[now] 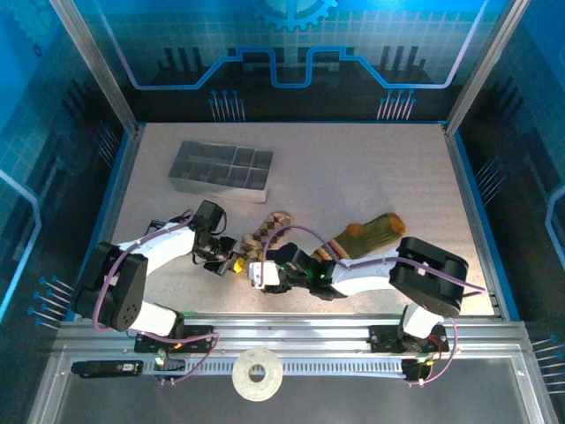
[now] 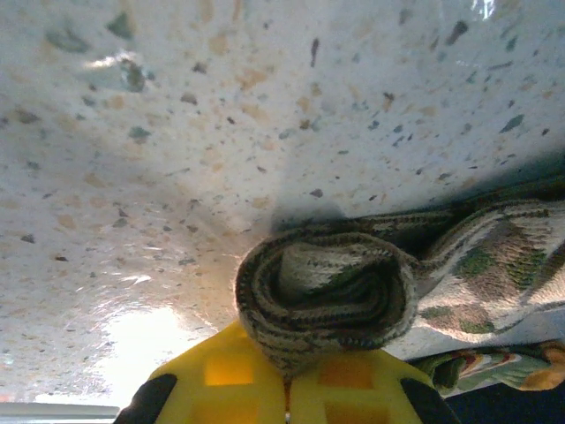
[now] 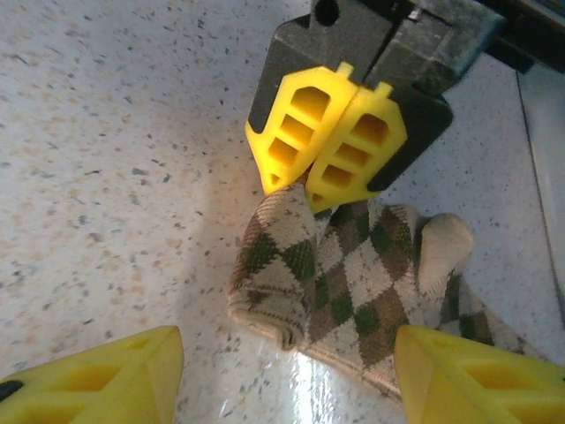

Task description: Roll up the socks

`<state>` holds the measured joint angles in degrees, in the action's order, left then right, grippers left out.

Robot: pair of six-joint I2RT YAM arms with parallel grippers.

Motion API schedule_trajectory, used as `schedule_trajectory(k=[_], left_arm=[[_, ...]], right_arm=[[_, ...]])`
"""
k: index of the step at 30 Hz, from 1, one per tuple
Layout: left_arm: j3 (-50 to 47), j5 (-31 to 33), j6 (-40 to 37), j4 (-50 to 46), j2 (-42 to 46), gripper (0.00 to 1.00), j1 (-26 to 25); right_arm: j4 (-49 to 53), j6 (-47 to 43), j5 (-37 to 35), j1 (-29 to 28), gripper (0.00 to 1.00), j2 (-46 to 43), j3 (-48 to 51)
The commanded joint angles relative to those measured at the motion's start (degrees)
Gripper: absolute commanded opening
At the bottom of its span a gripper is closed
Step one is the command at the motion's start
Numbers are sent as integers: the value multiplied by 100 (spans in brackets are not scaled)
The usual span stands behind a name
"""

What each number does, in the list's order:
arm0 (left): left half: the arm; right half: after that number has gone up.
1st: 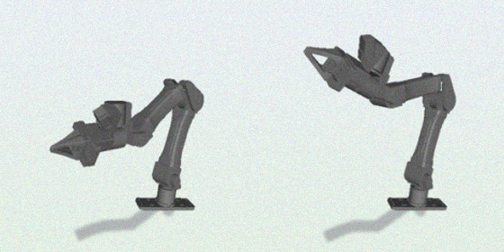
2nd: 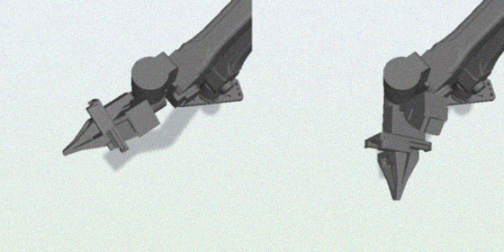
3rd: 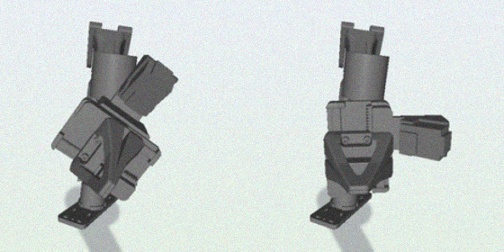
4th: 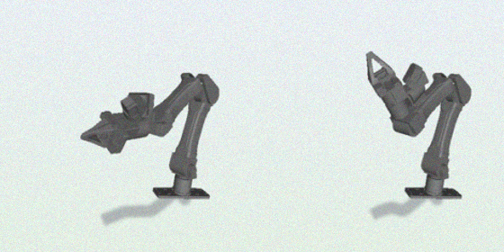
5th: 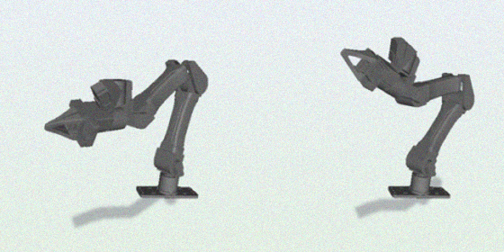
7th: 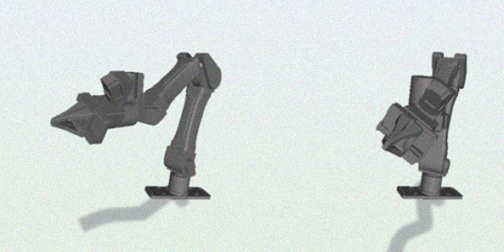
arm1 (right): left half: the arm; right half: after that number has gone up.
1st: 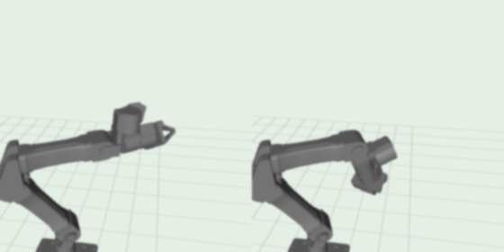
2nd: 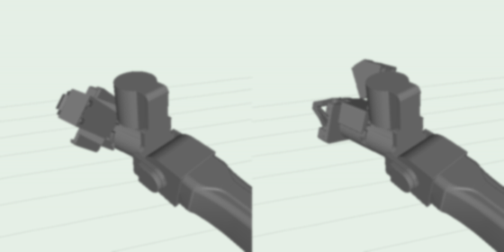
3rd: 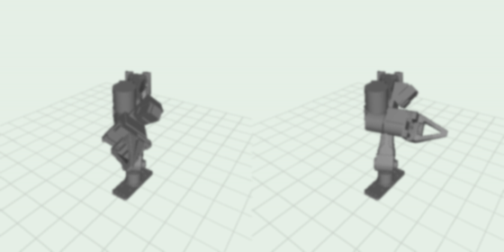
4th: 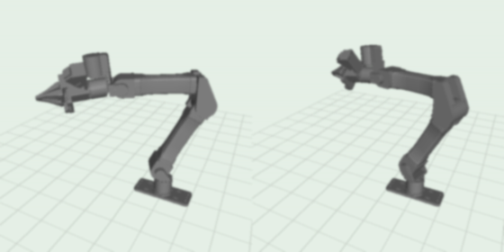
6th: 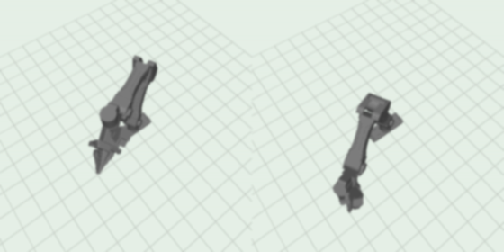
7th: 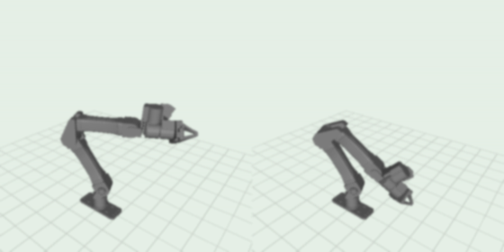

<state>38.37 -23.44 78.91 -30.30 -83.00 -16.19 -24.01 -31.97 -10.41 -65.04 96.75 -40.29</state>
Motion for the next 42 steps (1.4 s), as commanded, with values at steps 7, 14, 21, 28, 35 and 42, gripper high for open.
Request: schedule_trajectory(k=[7,14,21,28,35,42], left_arm=[[141,261,-178,-597,-349,0,28],[197,227,-201,-622,-319,0,28],[219,269,-131,-631,44,17,121],[171,342,82,-533,873,62,418],[-131,100,48,123,1128,64,494],[-478,-67,64,864,985,55,403]], right_arm=[[-129,-440,-358,-240,49,828,-751],[307,17,-598,-136,21,1254,-963],[1133,729,115,183,0,1296,-976],[1866,1634,1825,789,0,1405,-1231],[2045,2706,3448,1575,0,1716,-1431],[2197,3621,4733,2250,0,2310,-1779]])
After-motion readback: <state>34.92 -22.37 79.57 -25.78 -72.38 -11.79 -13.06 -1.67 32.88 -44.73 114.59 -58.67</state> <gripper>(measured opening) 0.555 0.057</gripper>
